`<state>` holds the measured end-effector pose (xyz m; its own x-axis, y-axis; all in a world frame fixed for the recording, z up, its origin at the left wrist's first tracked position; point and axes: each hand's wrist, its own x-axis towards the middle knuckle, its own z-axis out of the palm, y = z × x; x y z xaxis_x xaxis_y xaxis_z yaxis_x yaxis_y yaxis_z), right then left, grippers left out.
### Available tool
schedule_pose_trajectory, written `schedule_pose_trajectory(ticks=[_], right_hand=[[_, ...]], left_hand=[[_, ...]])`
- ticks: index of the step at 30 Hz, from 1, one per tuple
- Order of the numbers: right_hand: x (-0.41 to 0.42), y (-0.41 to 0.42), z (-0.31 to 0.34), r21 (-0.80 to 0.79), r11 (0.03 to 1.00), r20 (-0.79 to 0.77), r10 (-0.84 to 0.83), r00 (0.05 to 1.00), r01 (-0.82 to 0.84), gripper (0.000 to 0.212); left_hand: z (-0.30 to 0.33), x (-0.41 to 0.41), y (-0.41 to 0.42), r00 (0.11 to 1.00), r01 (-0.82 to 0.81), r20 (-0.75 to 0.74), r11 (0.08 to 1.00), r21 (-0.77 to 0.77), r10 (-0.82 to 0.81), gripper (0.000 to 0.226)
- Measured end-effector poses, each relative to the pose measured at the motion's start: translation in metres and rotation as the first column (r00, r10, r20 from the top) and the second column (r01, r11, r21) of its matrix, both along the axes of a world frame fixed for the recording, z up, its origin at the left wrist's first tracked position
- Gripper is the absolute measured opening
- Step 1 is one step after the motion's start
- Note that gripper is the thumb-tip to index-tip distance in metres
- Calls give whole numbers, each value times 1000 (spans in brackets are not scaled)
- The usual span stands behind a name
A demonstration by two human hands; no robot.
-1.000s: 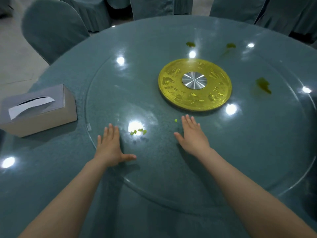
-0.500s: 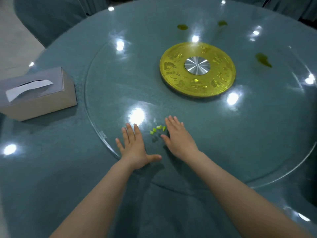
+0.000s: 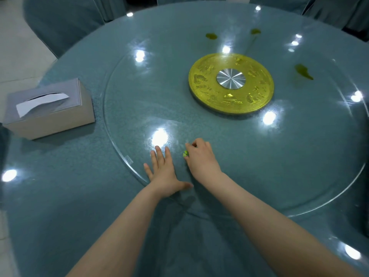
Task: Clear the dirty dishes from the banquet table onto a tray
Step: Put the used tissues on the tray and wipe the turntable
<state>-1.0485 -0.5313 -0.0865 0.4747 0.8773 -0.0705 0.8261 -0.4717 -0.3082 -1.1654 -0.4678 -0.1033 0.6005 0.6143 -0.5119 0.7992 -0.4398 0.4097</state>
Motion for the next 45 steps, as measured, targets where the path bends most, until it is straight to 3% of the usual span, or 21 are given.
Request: schedule_pose_trajectory(ticks=[7,14,18,20,21,23,25,26,27,29,31,33,35,37,41,45], right_hand=[[-2,-8,0,99,990,-7,103,995,-101,19],[9,-13,-4,42,999,-193,7,981,1,20],[14,-25,-1,157,967,-361,-135,923,203,13],[19,-34,3,210,882,-544,-253,800,422,14],[22,-37,5,214,807,-676,-285,680,551,18],[28,-42,9,117,608,-923,-226,313,785,22],[33,-45,14,-69,454,-995,-90,-31,888,25],[36,-46,15,-135,421,-991,-53,-124,897,27],[37,-47,16,-162,419,-987,-51,-154,893,29],[35,-46,16,-121,497,-987,-150,-52,859,32],[32,-42,13,16,640,-928,-276,250,768,33],[34,-36,13,129,797,-720,-334,609,590,32],[38,-26,14,109,893,-486,-336,807,437,30],[42,-18,14,87,914,-420,-327,847,396,28],[50,-13,11,100,895,-468,-343,814,435,26],[52,-13,7,84,954,-297,-251,921,287,17]], left_hand=[[-1,1,3,1000,10,-19,999,31,-10,144],[-3,0,6,1000,22,-16,998,52,-22,139],[-2,-4,5,992,-29,129,997,77,19,109],[-1,-7,4,988,-32,155,993,116,14,85],[0,-7,3,988,-18,151,989,144,-4,74],[1,-9,2,988,15,148,980,200,-45,60],[4,-11,0,980,37,176,962,270,-87,51],[6,-11,-2,969,33,223,954,298,-104,46],[9,-10,-3,950,22,289,950,311,-117,40],[13,-8,-6,911,18,385,946,323,-149,27],[15,-6,-8,902,65,374,924,376,-216,19],[18,-4,-7,911,88,339,913,398,-236,18],[20,-2,-6,922,91,313,914,396,-227,18],[21,-2,-7,927,69,316,921,384,-201,16],[22,1,-12,917,-51,389,940,337,-89,11],[20,10,-19,920,-66,387,942,328,-70,10]])
